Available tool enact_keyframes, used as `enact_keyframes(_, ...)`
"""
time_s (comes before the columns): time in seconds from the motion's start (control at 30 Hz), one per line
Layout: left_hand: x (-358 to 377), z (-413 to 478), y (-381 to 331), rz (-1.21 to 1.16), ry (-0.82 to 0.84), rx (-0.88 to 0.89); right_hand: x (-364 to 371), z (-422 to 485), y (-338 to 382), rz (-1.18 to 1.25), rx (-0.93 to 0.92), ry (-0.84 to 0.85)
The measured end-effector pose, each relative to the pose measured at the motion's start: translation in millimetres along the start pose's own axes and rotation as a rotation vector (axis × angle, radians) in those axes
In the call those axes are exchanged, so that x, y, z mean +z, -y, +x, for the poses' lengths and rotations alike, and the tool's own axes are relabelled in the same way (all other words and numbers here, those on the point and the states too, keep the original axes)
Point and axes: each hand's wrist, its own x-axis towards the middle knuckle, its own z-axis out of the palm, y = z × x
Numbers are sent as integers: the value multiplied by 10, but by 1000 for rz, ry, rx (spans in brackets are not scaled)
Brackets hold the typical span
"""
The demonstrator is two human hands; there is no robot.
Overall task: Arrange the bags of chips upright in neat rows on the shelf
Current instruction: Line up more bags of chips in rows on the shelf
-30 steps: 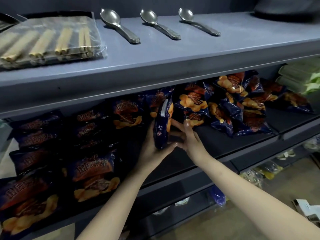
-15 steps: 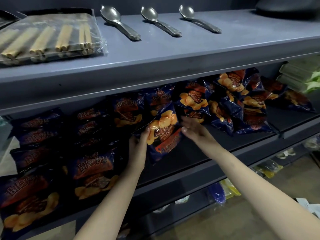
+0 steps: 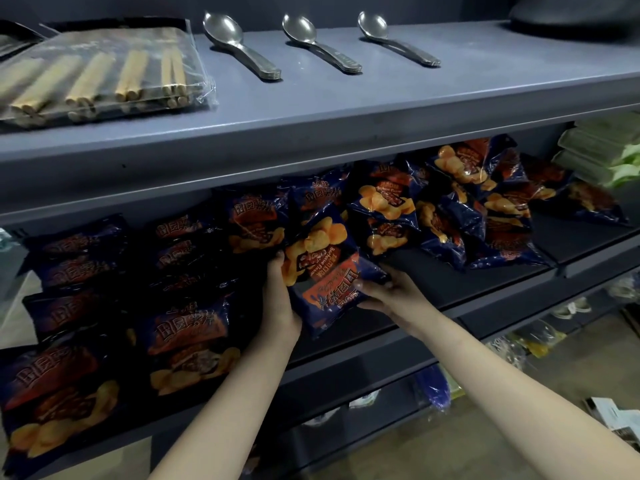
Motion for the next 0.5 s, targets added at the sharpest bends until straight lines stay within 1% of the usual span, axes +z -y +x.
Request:
enact_keyframes(0.07,55,-31,-4,-96,71,-6,4,8,-21,162,16,12)
enact_keyframes(0.1,66,-32,-2,-145,95,-2,10,5,-29,192,13,38)
enact_keyframes(0.17,98,-40,-7,-247,107,17,59,-22,-59,209,22,105)
enact_keyframes(0.23,143,-52,18,-289,106,8,168,-63,-103,149,34,141)
enact_keyframes(0.3,191,-97,67,-240,83,-48,283,-95,-149,12,12,112)
enact_keyframes(0.37,186,-153,135,-180,62,-110,336,-98,-161,-63,-15,46)
enact_keyframes(0.43,105,-163,177,-223,-7,-144,300,-84,-128,-26,-9,7)
enact_keyframes(0.5,12,-137,155,-294,-100,-137,211,-52,-21,18,-14,-20)
